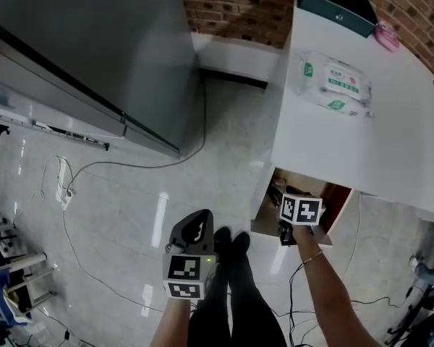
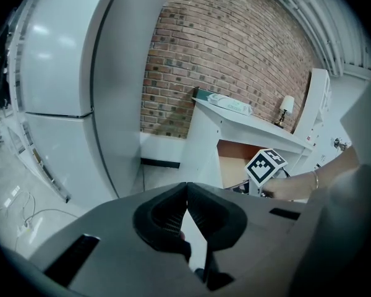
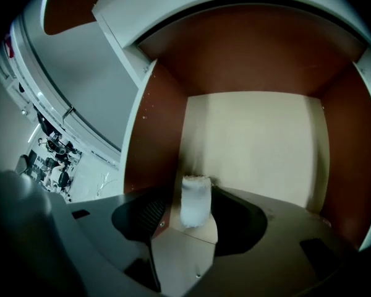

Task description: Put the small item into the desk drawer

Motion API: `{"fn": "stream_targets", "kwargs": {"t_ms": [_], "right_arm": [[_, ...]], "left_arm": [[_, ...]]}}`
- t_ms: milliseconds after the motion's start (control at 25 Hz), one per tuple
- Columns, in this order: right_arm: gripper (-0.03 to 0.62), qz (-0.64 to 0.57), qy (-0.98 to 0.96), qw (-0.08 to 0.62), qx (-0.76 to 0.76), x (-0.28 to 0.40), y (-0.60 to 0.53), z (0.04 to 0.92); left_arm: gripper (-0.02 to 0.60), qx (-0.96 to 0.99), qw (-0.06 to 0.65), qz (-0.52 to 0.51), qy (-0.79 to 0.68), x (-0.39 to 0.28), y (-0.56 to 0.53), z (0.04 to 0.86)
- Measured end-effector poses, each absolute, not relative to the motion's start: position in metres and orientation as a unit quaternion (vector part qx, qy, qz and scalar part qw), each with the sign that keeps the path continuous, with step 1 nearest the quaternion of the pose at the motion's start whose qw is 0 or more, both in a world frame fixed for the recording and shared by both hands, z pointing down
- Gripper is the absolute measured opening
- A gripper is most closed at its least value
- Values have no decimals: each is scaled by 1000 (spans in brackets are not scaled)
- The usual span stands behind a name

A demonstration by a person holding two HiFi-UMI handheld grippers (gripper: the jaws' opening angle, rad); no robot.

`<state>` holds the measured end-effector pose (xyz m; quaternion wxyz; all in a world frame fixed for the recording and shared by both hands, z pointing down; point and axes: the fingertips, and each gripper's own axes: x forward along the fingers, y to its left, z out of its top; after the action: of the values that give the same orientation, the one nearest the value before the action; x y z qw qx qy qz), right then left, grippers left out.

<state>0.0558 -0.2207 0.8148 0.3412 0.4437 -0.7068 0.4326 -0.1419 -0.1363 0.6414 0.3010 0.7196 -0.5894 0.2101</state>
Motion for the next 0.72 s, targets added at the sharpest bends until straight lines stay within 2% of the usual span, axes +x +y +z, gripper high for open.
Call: {"fn": "stream_targets", "kwargs": {"t_ms": [720], "right_arm": [[196,369,-754,225,495,64,-181,646]], "left_arm": [[21,763,265,204,-553,-116,-144,576]]}}
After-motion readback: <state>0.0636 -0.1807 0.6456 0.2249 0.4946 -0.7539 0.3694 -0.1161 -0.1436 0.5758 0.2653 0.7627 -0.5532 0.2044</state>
